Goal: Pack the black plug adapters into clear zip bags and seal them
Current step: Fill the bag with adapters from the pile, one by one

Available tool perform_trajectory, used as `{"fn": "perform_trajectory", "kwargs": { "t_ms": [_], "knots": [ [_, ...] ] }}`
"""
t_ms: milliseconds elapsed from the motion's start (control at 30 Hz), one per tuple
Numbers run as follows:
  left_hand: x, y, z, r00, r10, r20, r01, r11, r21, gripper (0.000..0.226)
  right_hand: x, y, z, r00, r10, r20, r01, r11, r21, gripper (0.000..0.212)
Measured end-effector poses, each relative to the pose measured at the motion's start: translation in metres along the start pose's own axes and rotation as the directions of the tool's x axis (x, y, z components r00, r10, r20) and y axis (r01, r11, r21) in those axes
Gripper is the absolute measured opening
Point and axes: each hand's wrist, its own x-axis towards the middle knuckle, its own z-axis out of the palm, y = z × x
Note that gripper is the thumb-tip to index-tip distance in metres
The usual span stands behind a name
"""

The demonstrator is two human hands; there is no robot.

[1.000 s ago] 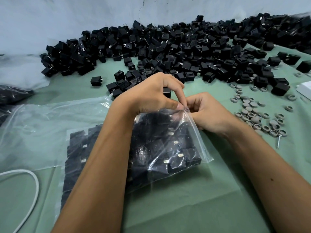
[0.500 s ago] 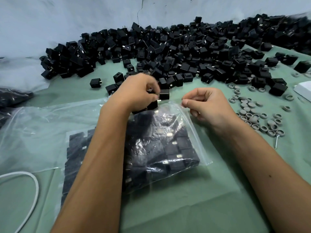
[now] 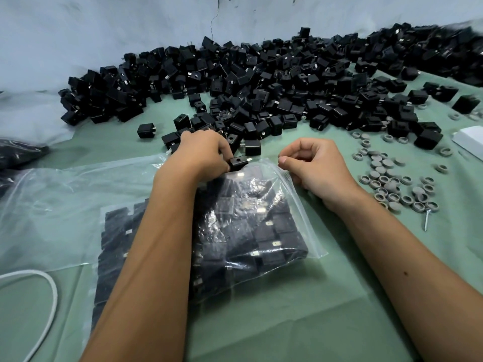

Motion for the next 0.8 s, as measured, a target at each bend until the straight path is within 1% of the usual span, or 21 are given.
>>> {"fn": "perform_trajectory", "kwargs": {
  "t_ms": [100,133,200,267,333,500,667,800],
  "knots": [
    [0.001,0.006,-0.003,0.998,0.057,-0.028,-0.059,0.996,-0.060,0.032,0.001,0.001,0.000,1.000,-0.005,-0.001,0.005,1.000,-0.001,0.008],
    [0.000,0.008,-0.004,0.996,0.073,-0.060,-0.079,0.992,-0.097,0.032,0.002,0.001,0.000,1.000,-0.005,0.001,0.005,1.000,-0.001,0.007],
    [0.000,0.011,-0.004,0.987,0.119,-0.106,-0.132,0.984,-0.123,0.023,0.002,0.002,0.000,1.000,-0.010,0.005,0.010,1.000,-0.003,0.007],
    [0.000,0.012,-0.001,0.987,0.144,-0.076,-0.151,0.984,-0.095,0.025,0.001,0.002,0.000,1.000,-0.020,0.009,0.020,1.000,-0.008,0.007],
    [-0.001,0.012,0.001,0.990,0.137,-0.027,-0.139,0.987,-0.078,0.027,0.001,0.001,0.000,1.000,-0.022,0.012,0.022,1.000,-0.008,0.007],
    [-0.003,0.015,-0.001,0.990,0.136,0.025,-0.132,0.984,-0.124,0.027,0.001,0.001,-0.001,0.999,-0.028,0.015,0.028,1.000,-0.008,0.008],
    [-0.001,0.017,0.001,0.987,0.154,0.038,-0.147,0.978,-0.147,0.032,0.002,0.001,-0.001,0.999,-0.040,0.014,0.040,0.999,-0.002,0.007],
    [0.001,0.018,0.004,0.985,0.172,0.007,-0.170,0.980,-0.105,0.033,0.002,0.001,-0.001,0.999,-0.041,0.018,0.041,0.999,0.014,0.008]
  ]
}}
